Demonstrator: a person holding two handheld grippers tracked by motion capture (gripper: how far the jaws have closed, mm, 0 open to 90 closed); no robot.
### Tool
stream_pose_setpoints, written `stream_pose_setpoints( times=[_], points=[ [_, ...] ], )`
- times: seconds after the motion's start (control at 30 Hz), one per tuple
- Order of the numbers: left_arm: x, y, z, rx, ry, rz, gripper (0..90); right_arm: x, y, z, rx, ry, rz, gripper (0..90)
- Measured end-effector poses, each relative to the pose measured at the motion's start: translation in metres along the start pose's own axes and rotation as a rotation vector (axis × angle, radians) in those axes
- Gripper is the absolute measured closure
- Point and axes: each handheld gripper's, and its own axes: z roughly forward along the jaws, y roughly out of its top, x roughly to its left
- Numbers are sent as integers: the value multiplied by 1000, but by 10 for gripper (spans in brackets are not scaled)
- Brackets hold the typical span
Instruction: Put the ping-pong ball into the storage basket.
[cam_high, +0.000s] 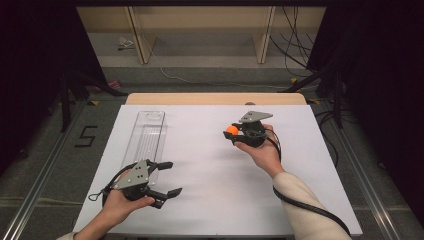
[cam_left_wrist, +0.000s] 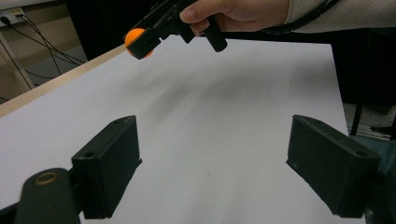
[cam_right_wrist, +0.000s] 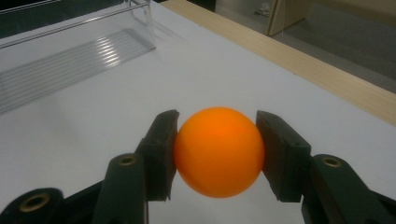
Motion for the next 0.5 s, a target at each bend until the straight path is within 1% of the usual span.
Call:
stream_pose_setpoints(
  times=[0.5],
  points=[
    [0,0,0,1,-2,3,164,9,6,2,-7,21,-17,513]
  ],
)
